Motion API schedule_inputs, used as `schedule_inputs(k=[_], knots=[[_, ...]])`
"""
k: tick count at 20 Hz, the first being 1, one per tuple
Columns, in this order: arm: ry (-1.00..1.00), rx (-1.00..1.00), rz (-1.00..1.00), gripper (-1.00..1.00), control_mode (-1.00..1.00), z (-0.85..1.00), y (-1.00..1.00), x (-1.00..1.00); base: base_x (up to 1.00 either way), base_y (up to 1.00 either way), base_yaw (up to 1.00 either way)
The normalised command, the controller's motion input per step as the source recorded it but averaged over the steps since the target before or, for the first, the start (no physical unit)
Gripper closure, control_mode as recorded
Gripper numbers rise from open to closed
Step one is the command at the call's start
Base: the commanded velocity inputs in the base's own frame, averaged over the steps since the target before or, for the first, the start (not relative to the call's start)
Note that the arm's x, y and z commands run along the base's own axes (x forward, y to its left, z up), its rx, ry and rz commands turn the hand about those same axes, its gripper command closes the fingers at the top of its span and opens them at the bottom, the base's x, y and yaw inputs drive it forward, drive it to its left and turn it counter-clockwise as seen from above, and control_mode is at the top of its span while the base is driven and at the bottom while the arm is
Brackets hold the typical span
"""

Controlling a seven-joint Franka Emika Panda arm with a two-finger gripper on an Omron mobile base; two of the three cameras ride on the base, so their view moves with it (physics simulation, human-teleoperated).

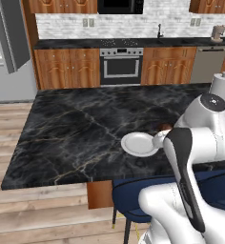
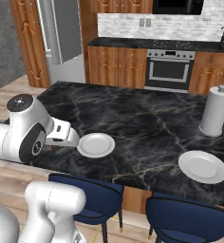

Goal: Transport the chicken drumstick and bell pepper to the fridge. Place the chicken drumstick on the rack containing meat and place the bell pepper on the rack containing the vegetable, ensuring meats and vegetables are on different racks.

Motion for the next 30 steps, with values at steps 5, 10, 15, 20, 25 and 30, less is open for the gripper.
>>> schedule_inputs(k=[5, 10, 15, 20, 25, 30], knots=[[0.01, 0.03, 0.0, 1.0, -1.0, 0.77, 0.0, -0.42, 0.0, 0.0, 0.0], [0.0, 0.0, 0.0, 1.0, -1.0, 0.55, 0.0, -0.58, 0.0, 0.0, 0.0], [0.0, 0.0, 0.0, 1.0, 1.0, 0.09, 0.07, -0.27, -0.58, 0.57, 0.03], [0.0, 0.0, 0.0, 1.0, 1.0, 0.0, 0.0, 0.0, -0.82, 1.0, 0.04], [0.0, 0.0, 0.0, 1.0, 1.0, 0.0, 0.0, 0.0, -0.04, 1.0, 0.07], [0.0, 0.0, 0.0, 1.0, 1.0, 0.0, 0.0, 0.0, 0.22, 1.0, 0.0]])
